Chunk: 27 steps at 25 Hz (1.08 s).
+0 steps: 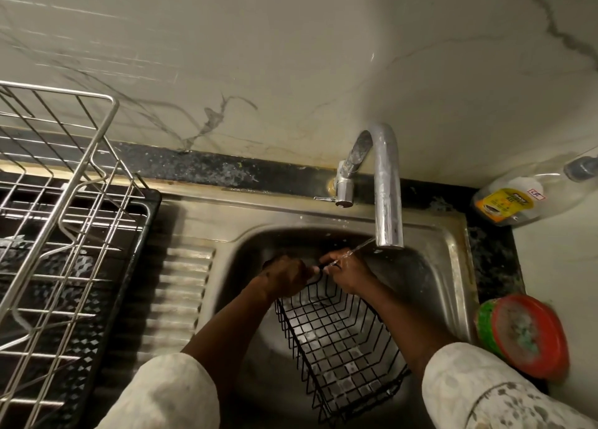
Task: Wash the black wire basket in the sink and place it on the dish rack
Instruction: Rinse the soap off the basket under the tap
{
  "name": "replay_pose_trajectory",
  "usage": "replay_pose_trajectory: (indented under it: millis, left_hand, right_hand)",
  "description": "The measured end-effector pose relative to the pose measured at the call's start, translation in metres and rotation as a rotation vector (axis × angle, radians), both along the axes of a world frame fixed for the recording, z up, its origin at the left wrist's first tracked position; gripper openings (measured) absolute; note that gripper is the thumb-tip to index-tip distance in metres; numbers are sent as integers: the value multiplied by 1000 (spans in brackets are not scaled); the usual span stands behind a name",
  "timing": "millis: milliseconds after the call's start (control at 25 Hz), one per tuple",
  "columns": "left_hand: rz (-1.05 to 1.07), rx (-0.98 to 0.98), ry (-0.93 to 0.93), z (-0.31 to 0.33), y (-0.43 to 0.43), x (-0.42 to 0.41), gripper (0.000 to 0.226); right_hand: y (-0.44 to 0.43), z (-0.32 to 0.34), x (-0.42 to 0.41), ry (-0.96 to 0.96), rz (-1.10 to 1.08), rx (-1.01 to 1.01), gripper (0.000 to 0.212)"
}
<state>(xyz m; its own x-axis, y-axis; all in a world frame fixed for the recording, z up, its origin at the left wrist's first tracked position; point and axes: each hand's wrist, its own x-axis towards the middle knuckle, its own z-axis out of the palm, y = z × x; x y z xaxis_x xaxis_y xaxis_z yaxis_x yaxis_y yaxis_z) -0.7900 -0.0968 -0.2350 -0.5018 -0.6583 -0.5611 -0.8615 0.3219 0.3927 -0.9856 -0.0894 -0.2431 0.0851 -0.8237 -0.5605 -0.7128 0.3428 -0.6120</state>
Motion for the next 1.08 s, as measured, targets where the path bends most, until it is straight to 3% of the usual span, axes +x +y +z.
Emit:
replay_pose_trajectory:
  millis: [120, 520, 760, 880, 1080]
  left_hand:
    - [-75, -57, -28, 10, 0, -3, 27]
    - [121, -18, 1, 32, -5, -11, 18]
    - [218, 49, -52, 36, -1, 1, 13]
    - [273, 45, -40, 36, 4, -2, 31]
    - [281, -74, 15, 31, 8, 0, 20]
  right_hand:
    - [0, 1, 8, -40, 93, 17, 24]
    - [-12, 10, 3, 119, 97, -35, 17]
    - [0, -3, 3, 172, 137, -15, 25]
    - [3, -4, -1, 139, 150, -6, 20]
    - [-6, -5, -1, 2, 25, -34, 14]
